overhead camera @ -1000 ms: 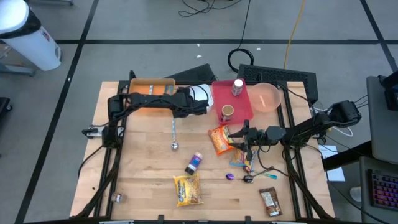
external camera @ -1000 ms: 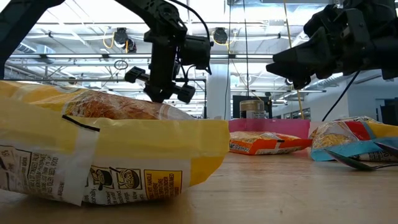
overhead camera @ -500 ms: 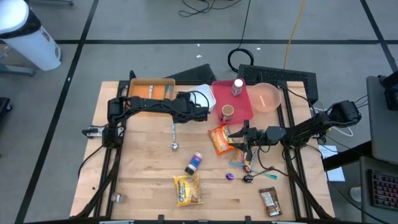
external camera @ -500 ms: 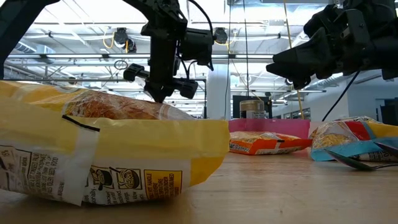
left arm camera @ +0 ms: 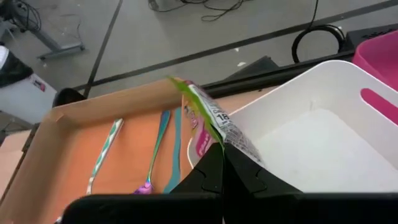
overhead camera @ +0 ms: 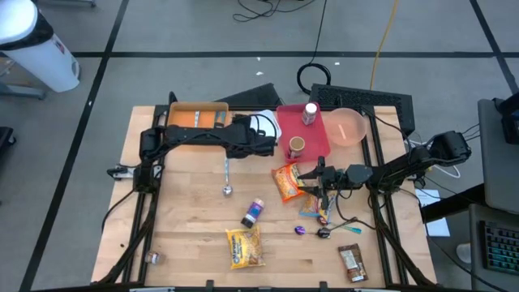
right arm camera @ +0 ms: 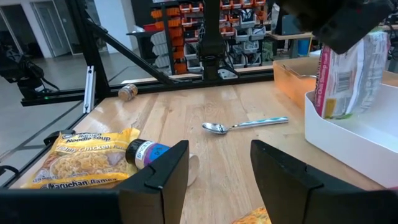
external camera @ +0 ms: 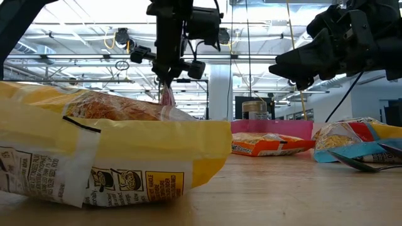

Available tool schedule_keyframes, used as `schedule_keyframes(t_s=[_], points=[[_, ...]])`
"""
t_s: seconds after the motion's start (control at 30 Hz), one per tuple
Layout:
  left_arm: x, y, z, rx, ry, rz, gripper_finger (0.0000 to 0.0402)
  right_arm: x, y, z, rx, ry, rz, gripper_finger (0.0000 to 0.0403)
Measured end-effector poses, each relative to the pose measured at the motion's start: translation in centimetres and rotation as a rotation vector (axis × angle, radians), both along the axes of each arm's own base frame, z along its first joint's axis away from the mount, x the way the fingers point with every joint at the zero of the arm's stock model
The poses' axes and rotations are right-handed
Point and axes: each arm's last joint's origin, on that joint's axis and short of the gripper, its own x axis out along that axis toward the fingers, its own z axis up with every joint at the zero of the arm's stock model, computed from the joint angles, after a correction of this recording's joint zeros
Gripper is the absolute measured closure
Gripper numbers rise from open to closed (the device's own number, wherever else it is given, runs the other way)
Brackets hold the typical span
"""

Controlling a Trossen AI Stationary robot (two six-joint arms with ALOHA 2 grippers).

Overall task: Pick & Place Food Item
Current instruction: Put the green noodle pack into the white bin

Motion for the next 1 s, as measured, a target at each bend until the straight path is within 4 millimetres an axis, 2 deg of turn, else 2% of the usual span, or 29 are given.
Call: schedule_keyframes(t_s=[0.43,1.0], points=[[0.2,-0.1,-0.5,-0.028,-0.040,0.035,0.0401,0.0,0.0,0.0,0.001,-0.003,0.000,0.0239],[0.3,0.1,-1.5,-0.073,-0.005,0.044,0.0401,0.0,0.0,0.0,0.000,0.000,0.000,0.0239]])
